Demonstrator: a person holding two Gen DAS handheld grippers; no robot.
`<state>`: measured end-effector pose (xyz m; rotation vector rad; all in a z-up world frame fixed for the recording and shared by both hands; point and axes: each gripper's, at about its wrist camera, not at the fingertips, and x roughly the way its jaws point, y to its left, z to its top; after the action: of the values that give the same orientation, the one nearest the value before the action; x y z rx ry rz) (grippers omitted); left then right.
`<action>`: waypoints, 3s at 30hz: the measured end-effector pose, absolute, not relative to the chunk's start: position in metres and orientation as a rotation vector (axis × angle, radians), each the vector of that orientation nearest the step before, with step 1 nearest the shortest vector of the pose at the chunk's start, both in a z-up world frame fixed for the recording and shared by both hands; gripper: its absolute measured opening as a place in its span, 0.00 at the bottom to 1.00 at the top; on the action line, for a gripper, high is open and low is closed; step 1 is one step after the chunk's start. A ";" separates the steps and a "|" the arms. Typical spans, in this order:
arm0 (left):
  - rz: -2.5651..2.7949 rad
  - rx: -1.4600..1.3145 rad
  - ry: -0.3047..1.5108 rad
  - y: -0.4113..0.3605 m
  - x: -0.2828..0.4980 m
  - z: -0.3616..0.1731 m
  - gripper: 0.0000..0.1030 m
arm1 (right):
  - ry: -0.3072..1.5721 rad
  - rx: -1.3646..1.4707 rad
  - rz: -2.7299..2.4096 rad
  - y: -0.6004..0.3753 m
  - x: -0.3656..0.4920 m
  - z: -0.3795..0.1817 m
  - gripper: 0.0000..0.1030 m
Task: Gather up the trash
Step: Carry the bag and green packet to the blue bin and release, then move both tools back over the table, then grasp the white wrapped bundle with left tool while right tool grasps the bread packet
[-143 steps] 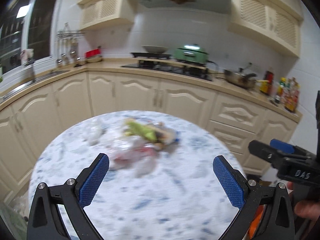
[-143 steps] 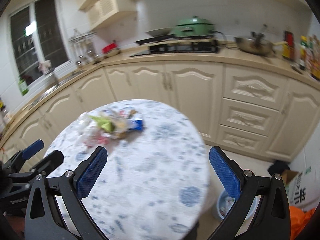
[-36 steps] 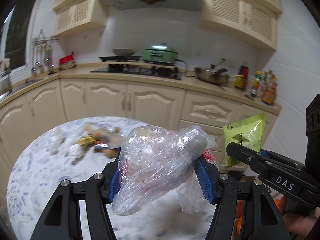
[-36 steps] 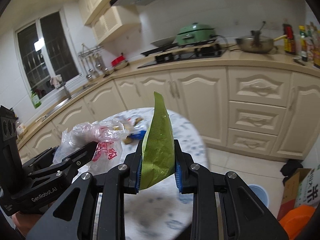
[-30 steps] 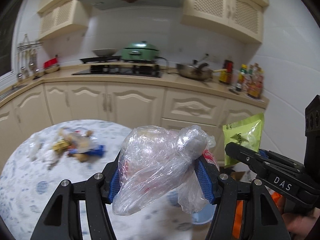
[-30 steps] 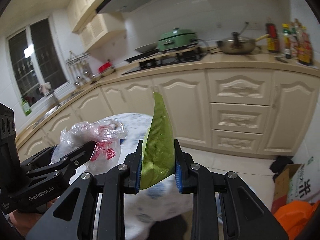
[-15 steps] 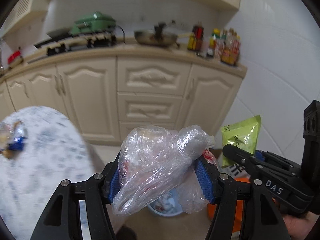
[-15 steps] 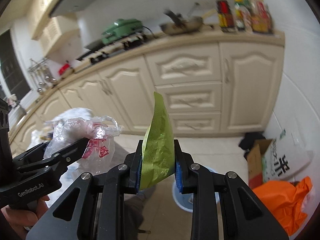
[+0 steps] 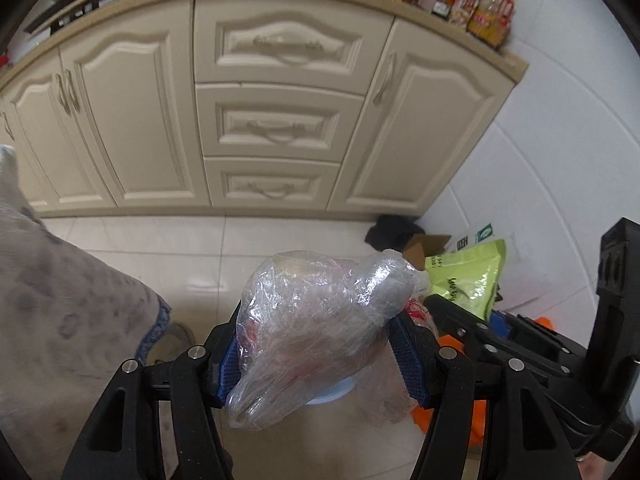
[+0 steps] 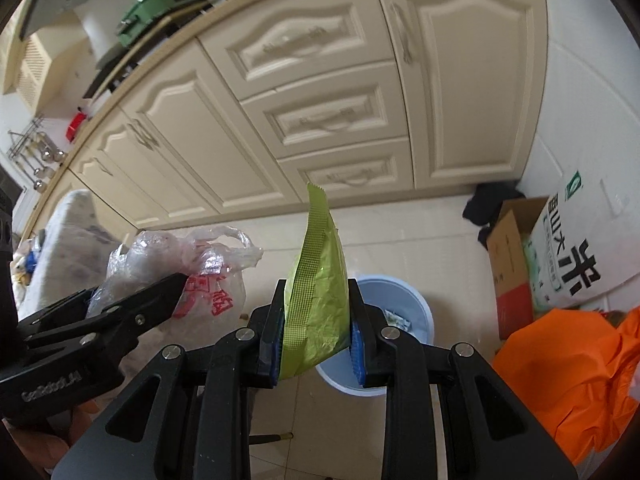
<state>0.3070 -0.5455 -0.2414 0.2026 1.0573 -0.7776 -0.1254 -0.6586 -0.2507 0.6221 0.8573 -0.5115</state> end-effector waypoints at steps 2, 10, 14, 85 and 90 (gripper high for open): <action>-0.772 0.226 1.070 -0.562 0.315 -0.249 0.61 | 0.873 0.635 -0.513 -0.666 -0.123 -0.260 0.28; -0.681 0.296 1.039 -0.581 0.322 -0.257 0.99 | 0.877 0.703 -0.594 -0.679 -0.137 -0.277 0.89; -0.648 0.314 1.010 -0.583 0.313 -0.252 0.99 | 0.867 0.722 -0.628 -0.677 -0.149 -0.272 1.00; -0.153 0.042 0.742 -0.061 0.233 -0.091 0.99 | 0.788 0.188 0.112 -0.303 0.152 -0.096 1.00; -0.141 0.064 0.839 -0.070 0.287 -0.117 0.99 | 0.868 0.194 0.149 -0.306 0.200 -0.124 0.97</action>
<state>0.2870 -0.0699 -0.1165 0.0639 0.8386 -0.1406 0.2003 -0.3055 -0.1238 0.1938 0.8677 0.1486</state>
